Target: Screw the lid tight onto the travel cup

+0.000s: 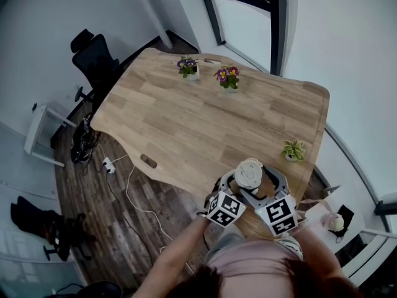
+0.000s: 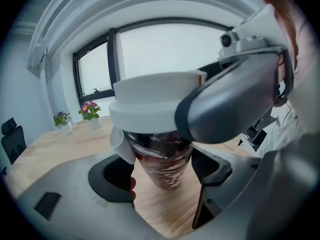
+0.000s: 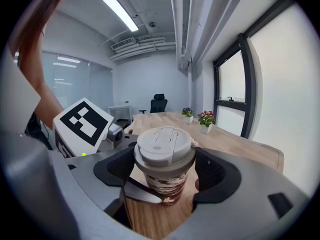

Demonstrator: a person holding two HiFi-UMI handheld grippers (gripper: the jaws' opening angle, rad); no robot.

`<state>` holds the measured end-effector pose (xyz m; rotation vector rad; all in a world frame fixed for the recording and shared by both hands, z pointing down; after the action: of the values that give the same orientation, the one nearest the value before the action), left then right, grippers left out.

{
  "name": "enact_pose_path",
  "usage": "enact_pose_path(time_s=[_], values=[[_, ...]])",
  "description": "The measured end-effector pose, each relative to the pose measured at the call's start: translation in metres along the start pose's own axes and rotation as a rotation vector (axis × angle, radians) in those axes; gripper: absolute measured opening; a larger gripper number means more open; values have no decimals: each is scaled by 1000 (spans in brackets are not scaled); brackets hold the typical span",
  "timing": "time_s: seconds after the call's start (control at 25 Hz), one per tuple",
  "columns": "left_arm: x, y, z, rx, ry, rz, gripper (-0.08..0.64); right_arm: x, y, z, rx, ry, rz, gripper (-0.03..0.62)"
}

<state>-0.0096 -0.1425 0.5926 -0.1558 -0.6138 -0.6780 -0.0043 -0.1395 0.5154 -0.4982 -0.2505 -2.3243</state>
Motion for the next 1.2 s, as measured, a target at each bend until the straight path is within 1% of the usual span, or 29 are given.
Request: enact_pose_path(time_s=[0.08,0.2,0.28,0.36,0.64,0.72,0.76,0.84,1.0,1.08,1.12,1.2], values=[[-2,2,1,20,3,50,354,-1,-2,1,-3,-21,-50,368],[-5,6,4,87,-12,164,354,-1,-4,2,-35,-60,-134,370],[-5,8,5,112,-27,200,354,0,-5,2,-48,-69,-161,370],[-4,7,4,108,-32,184,354,0,-5,1,-47,-57,-148,370],[1,1,-1,26,-14,33,355,-2,2,1,18,-2,-8,368],[2,0,-2,7,-11,12,355,-2,3,2,30,4,11,368],[2,0,-1,5,-10,17,355,-2,3,2,29,4,7,368],[2,0,0,22,-16,53,356,-2,2,3,10,-15,-30,368],[-2,3,3,99,-46,179,356,-5,1,-2,-90,-54,-132,370],[-4,6,3,133,-60,227,354,-5,-2,-4,-142,-62,-180,370],[-4,7,3,144,-66,240,355,-4,-4,-4,-161,-63,-196,370],[-3,7,3,149,-73,242,354,-3,-4,-5,-176,-54,-204,370]])
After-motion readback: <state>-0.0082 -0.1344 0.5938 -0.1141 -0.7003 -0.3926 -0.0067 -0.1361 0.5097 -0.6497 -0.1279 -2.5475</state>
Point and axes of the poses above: the fingertips, and each gripper's own axes: x forward along the fingers, y to its right, z out of its underside, the point moved 1 cm from there along -x, backward along the fingers, and after that the axes turned 1 degree about y, right-handed, at the moved point
